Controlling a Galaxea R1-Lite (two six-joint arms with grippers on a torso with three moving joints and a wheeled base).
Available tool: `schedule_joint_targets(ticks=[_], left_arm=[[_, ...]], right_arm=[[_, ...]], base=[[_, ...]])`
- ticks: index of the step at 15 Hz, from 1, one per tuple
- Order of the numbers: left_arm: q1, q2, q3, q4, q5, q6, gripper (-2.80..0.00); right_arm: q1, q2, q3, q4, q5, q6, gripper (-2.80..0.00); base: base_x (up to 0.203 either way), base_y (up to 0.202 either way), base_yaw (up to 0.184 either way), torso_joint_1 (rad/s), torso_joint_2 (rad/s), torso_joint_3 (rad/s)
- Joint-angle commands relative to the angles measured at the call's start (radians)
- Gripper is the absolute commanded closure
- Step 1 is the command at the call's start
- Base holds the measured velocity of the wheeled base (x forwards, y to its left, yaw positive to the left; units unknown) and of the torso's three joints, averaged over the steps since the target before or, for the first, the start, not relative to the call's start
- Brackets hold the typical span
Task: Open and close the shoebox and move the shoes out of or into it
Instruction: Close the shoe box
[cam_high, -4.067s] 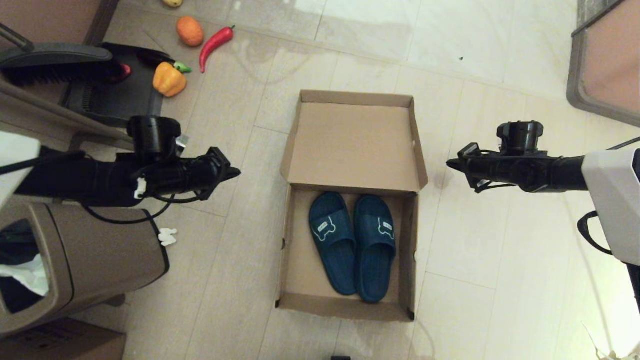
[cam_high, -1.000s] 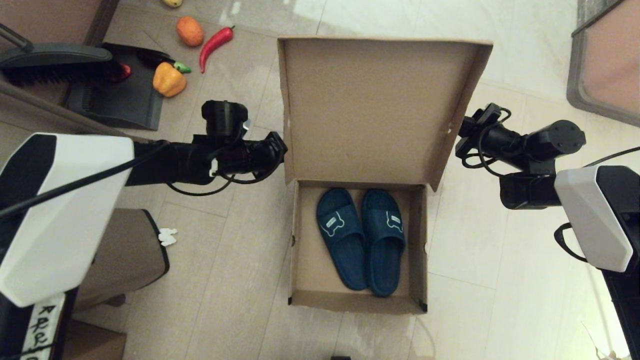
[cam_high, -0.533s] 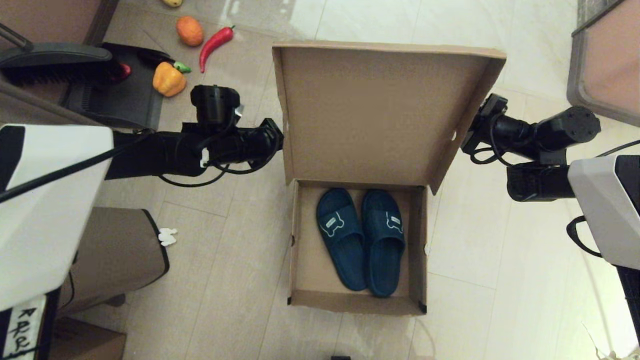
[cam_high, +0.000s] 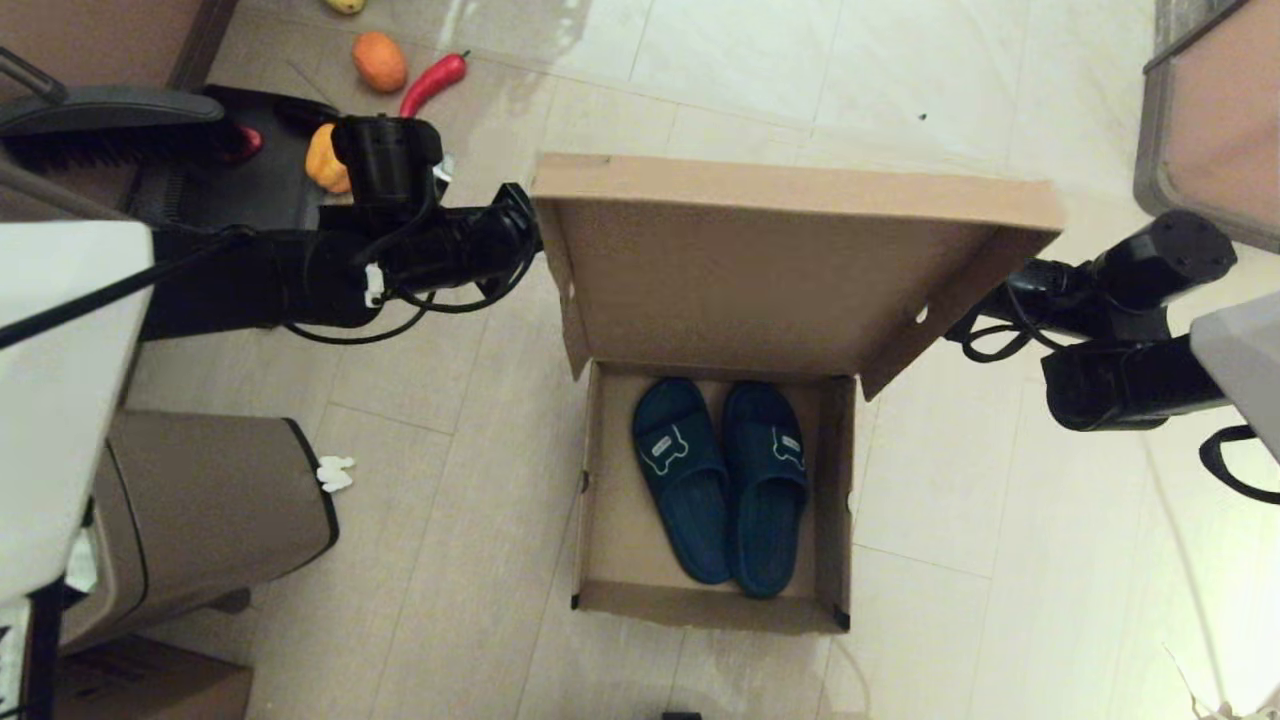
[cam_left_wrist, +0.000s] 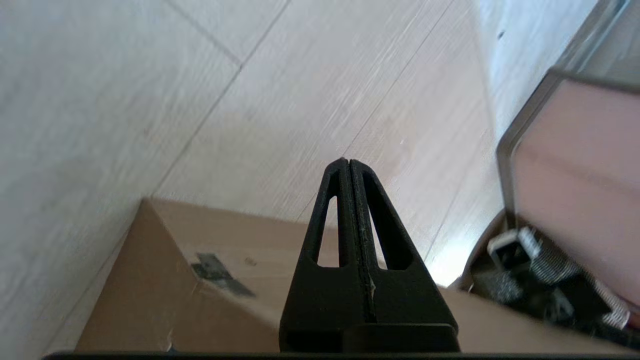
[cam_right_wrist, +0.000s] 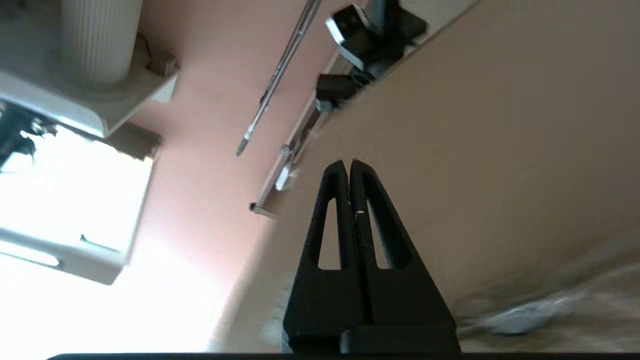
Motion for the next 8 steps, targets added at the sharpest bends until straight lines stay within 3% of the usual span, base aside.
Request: schedule_joint_targets(ticks=[1,4,8], left_arm=[[0.001,-0.022,-0.001,-0.011,-0.003,-0.004,0.00],[-0.016,-0.029,0.001,-0.075,-0.006,-0.006,0.00],[-0.086,-0.054,0.002,-0.071,-0.002,-0.006,0.00]], right_arm=[[0.000,-0.097,0.091,-0.009,0.008,0.012,0.00],[0.000,-0.189,0.238,-0.009,0.010,0.011,0.00],[-0.001,-0.305,0.474,-0.009,0.027,0.009,0.00]], base=[[0.000,0.000,0.000,0.000,0.00,0.000],[0.000,0.000,0.000,0.000,0.00,0.000],[0.000,0.000,0.000,0.000,0.00,0.000]])
